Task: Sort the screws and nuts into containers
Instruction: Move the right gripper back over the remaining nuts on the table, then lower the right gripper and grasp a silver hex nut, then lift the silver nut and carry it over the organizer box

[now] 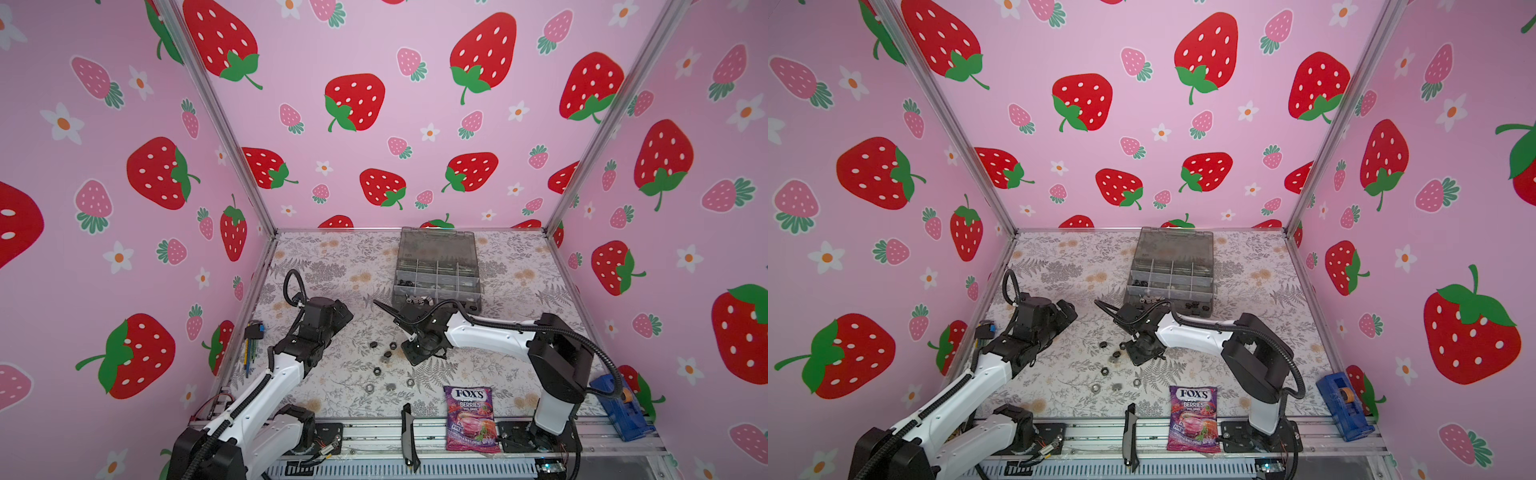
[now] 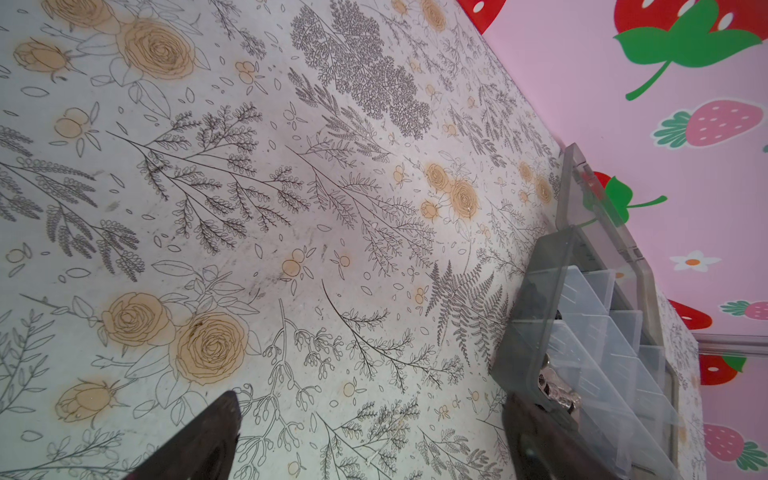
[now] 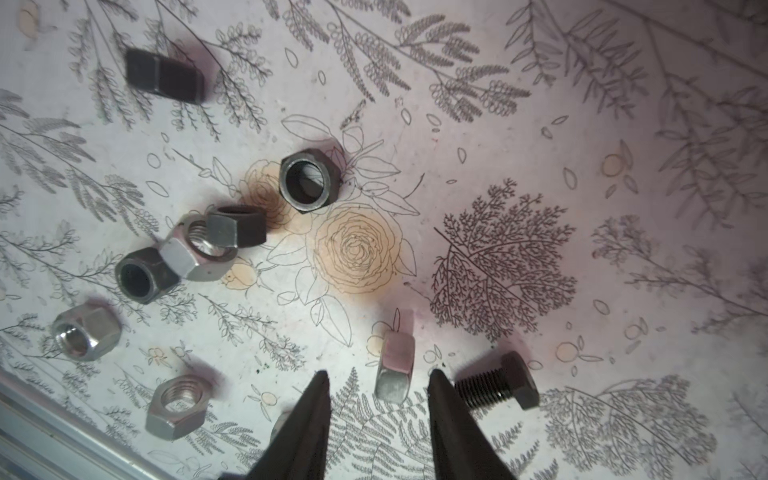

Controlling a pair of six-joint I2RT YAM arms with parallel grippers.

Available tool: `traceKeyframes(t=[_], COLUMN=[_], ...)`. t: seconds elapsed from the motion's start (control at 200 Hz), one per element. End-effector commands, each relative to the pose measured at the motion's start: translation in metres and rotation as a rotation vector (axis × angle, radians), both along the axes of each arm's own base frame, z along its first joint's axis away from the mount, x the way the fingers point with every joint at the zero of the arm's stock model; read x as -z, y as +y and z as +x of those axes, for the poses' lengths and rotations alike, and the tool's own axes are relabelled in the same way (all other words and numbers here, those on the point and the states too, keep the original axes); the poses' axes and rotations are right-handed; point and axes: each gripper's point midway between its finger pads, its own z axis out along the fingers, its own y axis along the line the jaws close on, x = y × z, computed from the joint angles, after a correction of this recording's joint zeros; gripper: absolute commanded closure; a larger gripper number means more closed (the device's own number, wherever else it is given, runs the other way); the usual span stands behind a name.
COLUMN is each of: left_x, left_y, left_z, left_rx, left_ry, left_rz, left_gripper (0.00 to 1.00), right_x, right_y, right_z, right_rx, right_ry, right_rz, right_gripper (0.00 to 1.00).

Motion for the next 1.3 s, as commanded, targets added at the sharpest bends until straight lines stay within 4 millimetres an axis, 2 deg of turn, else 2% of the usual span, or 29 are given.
traceKeyframes(t=[0.0, 0.225, 0.38, 0.53, 0.57, 0.655, 0.845, 1.065, 1.205, 1.29], left_x=[-0.001, 0.002, 0.003, 0.003, 0.002, -0.002, -0.004, -0.007, -0.01, -0.011], left_y=[0.004, 0.005, 0.006, 0.007, 0.007, 0.006, 0.007, 0.008, 0.009, 0.011], left_z=[0.0, -0.002, -0.002, -0.002, -0.001, 0.0, -0.001, -0.003, -0.005, -0.006], left_rx=[-0.025, -0.028, -0.027, -0.033, -0.03, -0.019, -0.013, -0.008, -0.007, -0.01], left_ry=[-0.012, -0.007, -0.004, -0.004, -0.005, -0.011, -0.017, -0.026, -0.031, -0.034], left_rz=[-0.008, -0.003, -0.001, 0.004, 0.003, 0.007, 0.017, 0.032, 0.037, 0.041], left_gripper=[0.01, 0.01, 0.01, 0.01, 0.01, 0.01, 0.01, 0.01, 0.01, 0.01], right_x=[0.015, 0.027, 0.032, 0.027, 0.021, 0.006, -0.042, -0.096, -0.117, -0.124], right_y=[-0.007, -0.013, -0.014, -0.012, -0.009, -0.004, 0.002, -0.021, -0.045, -0.055], right_z=[-0.007, -0.008, -0.006, 0.004, 0.008, 0.019, 0.057, 0.109, 0.134, 0.14], right_rx=[-0.017, -0.017, -0.017, -0.003, 0.001, 0.019, 0.106, 0.248, 0.335, 0.366], right_ry=[0.029, 0.039, 0.028, -0.003, -0.016, -0.05, -0.142, -0.246, -0.288, -0.299], right_rz=[-0.047, -0.087, -0.097, -0.092, -0.074, -0.033, 0.121, 0.281, 0.334, 0.364], right_gripper=[0.62, 0.71, 0.81, 0.97, 1.0, 1.0, 1.0, 1.0, 1.0, 1.0])
